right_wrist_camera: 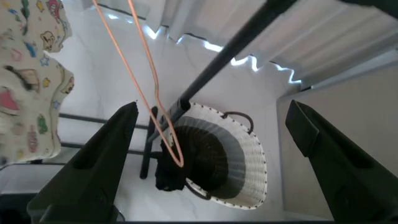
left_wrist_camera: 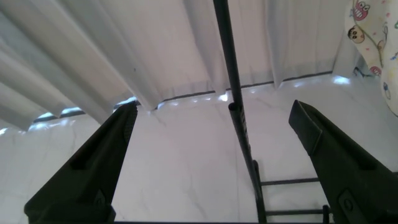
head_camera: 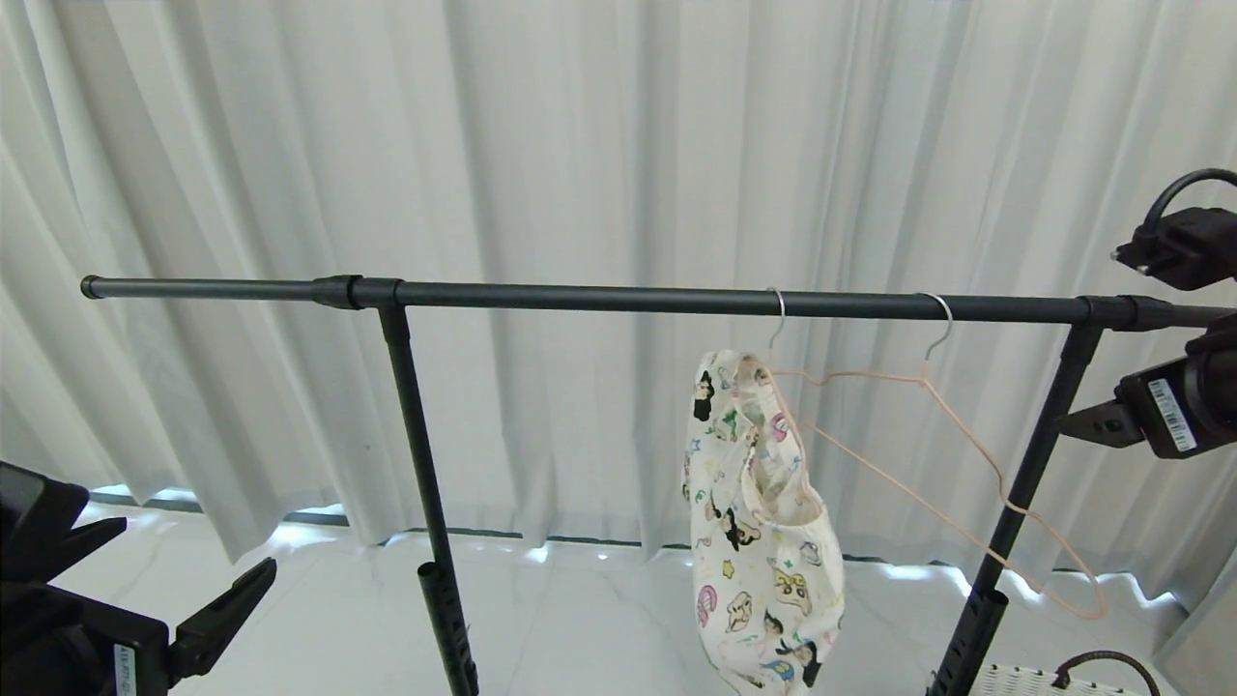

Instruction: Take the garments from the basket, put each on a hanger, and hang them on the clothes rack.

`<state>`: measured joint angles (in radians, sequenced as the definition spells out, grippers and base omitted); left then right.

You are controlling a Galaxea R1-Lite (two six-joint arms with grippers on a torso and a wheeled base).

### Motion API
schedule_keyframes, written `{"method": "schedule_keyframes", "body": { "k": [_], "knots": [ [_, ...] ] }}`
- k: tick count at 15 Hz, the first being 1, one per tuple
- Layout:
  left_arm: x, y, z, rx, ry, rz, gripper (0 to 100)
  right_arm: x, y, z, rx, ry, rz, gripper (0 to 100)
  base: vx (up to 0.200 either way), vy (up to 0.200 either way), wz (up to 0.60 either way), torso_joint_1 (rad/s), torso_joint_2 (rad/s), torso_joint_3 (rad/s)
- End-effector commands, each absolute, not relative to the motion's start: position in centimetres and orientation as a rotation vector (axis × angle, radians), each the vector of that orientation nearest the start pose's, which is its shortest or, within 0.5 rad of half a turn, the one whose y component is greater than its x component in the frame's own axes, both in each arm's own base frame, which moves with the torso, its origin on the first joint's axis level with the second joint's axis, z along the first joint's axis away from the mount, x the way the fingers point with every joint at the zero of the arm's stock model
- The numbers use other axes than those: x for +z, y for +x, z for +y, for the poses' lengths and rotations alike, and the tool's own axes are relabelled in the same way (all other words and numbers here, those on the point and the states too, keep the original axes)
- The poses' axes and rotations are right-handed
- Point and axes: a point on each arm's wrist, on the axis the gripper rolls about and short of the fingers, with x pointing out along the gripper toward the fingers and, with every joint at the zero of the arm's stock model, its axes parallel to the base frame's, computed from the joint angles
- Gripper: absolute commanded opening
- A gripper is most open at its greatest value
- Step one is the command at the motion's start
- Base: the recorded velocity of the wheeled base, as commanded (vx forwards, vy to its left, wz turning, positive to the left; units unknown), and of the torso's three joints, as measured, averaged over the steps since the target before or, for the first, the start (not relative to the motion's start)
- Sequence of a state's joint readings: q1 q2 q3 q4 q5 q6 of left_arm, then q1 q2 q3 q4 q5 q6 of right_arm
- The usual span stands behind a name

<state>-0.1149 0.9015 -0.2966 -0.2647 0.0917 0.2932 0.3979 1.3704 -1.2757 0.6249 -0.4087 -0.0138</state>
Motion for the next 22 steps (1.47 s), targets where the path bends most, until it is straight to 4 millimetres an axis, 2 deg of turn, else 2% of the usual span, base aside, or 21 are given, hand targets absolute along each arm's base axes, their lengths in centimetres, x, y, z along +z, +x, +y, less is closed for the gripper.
{"method": "schedule_keyframes", "body": {
  "k": [1, 5, 9, 13, 19, 22],
  "knots": [
    [16.3, 9.7, -0.9, -0.068, 0.325, 0.337, 100, 28.9, 17.8, 6.3, -0.02, -0.287, 0.638, 100, -0.2, 0.0, 0.0, 0.007, 0.0, -0.002],
    [16.3, 9.6, -0.9, -0.068, 0.325, 0.334, 100, 29.0, 17.6, 6.1, -0.062, -0.306, 0.624, 100, -0.2, 0.0, 0.0, -0.004, 0.0, 0.004],
    [16.3, 9.6, -0.9, -0.066, 0.317, 0.333, 100, 28.2, 16.7, 5.7, -0.09, -0.327, 0.641, 100, -0.2, 0.0, 0.0, 0.001, 0.0, 0.005],
    [16.3, 9.7, -0.9, -0.067, 0.316, 0.337, 100, 28.2, 15.7, 5.2, -0.109, -0.369, 0.625, 100, 0.0, 0.0, 0.0, 0.0, 0.0, 0.0],
    [16.2, 9.7, -0.6, -0.04, 0.311, 0.343, 100, 28.1, 15.9, 5.3, -0.108, -0.363, 0.61, 100, 0.0, 0.0, 0.0, 0.0, 0.0, 0.0],
    [16.2, 9.7, -0.2, -0.004, 0.295, 0.348, 100, 28.0, 15.9, 5.3, -0.108, -0.364, 0.611, 100, 0.0, 0.0, 0.0, -0.167, 0.37, 0.201]
  ]
}}
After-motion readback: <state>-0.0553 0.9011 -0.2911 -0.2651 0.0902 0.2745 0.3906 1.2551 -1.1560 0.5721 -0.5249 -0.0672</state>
